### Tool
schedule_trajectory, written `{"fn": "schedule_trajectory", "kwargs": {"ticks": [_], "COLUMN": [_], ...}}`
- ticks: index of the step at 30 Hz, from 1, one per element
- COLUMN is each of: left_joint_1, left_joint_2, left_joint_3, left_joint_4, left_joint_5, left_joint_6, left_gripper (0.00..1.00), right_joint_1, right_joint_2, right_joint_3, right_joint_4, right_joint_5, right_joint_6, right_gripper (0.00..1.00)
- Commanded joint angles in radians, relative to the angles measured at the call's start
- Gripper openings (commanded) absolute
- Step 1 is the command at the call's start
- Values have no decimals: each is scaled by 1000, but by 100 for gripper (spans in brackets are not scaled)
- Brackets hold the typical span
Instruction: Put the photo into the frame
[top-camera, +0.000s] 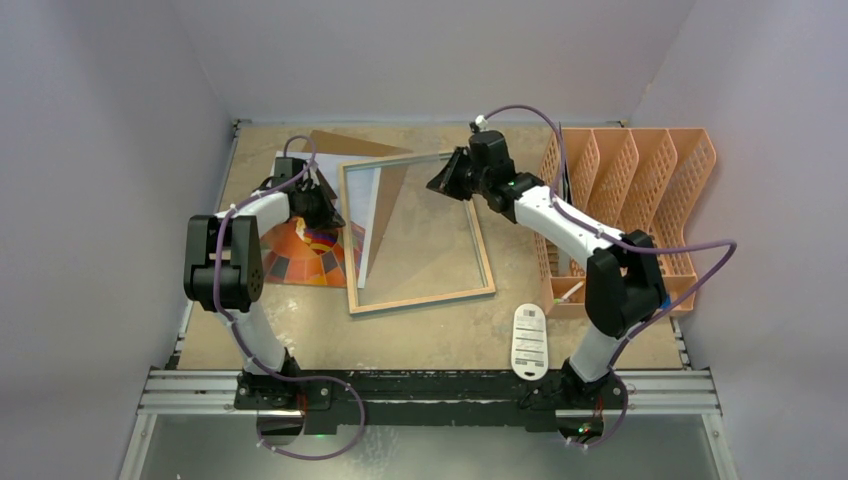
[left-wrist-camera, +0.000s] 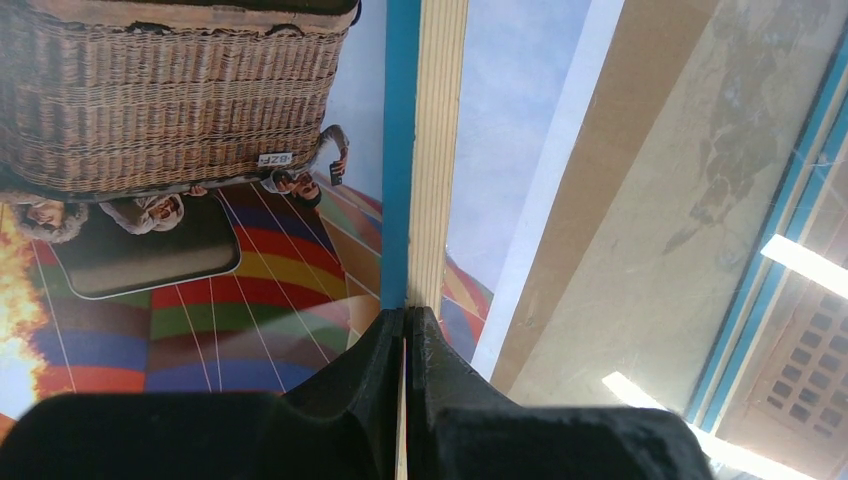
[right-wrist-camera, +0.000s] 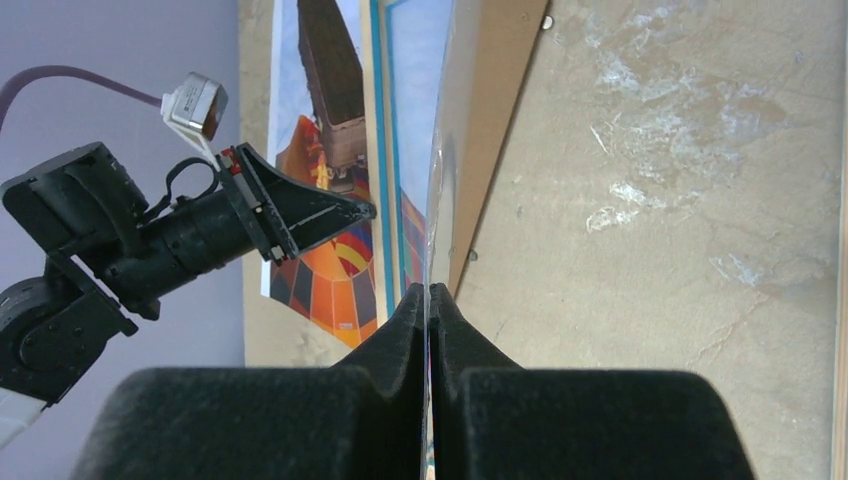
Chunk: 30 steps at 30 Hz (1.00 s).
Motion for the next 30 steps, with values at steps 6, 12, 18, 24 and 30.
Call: {"fn": "schedule_trajectory", "kwargs": {"ticks": [6, 12, 18, 24, 30], "left_joint_1": [1, 3, 4, 3, 3], "left_joint_2": [35, 40, 41, 42, 41], "left_joint_3": [12, 18, 20, 20, 20], "left_joint_4": [-29, -33, -33, -37, -37], "left_joint_5": [-38, -51, -49, -51, -51], "left_joint_6": [26, 17, 16, 17, 17], "left_gripper": [6, 6, 7, 8, 8], "right_joint_1": [14, 17, 22, 48, 62], "right_joint_2": [-138, -223, -205, -209, -186], "right_joint_3": [-136, -220, -240, -249, -233], "right_joint_4": [271, 410, 437, 510, 502], "right_joint_5": [-26, -30, -63, -99, -92], "right_joint_6": [-23, -8, 14, -11, -24], "right_gripper": [0, 0, 0, 0, 0]}}
